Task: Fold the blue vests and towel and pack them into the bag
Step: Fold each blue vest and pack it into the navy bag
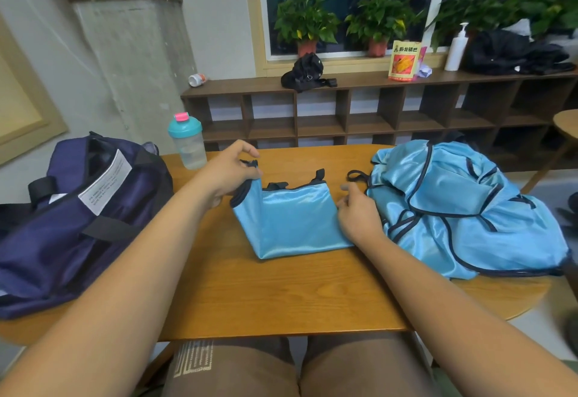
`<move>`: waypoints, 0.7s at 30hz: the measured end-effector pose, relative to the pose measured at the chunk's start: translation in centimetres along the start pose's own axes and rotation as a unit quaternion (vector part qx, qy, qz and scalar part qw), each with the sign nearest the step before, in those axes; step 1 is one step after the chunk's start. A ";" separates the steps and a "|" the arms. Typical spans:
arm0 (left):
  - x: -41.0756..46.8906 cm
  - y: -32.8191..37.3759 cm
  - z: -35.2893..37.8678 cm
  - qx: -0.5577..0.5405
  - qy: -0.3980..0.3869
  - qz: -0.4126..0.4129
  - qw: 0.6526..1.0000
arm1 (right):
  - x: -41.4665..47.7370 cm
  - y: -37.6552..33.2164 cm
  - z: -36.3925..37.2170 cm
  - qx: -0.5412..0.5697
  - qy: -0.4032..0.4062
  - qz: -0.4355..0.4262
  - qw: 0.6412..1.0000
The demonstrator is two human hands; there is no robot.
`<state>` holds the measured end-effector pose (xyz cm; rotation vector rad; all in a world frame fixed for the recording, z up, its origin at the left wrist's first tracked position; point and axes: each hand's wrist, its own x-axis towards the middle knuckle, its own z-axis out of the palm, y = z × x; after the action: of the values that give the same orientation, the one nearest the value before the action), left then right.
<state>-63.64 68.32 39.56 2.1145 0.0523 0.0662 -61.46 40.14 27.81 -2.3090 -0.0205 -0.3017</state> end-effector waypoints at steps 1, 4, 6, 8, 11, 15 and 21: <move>0.1 0.6 0.8 0.002 0.000 0.007 1.000 | 0.0 0.0 0.0 0.003 0.002 -0.001 1.000; 0.5 2.4 3.5 0.014 -0.007 0.030 0.999 | 0.2 0.2 0.0 0.019 0.012 0.009 1.000; 0.7 3.5 5.5 0.022 -0.015 0.036 0.999 | 0.2 0.3 0.1 0.024 0.014 0.013 1.000; 1.3 4.1 7.6 0.028 -0.025 0.038 0.999 | 0.2 0.3 0.1 0.022 0.015 0.016 1.000; 2.0 4.4 10.6 0.041 -0.041 0.042 0.997 | 0.3 0.4 0.1 0.028 0.013 0.016 0.999; 2.3 3.5 13.8 0.075 -0.081 0.037 0.993 | 0.4 0.5 0.1 0.039 0.019 0.018 0.999; 2.4 1.8 15.6 0.023 -0.060 0.017 0.998 | 0.6 0.7 0.2 0.049 0.023 0.017 0.998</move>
<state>-60.17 54.24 33.12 2.1613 -0.0542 -0.0408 -60.76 39.76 27.29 -2.2021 0.0270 -0.3280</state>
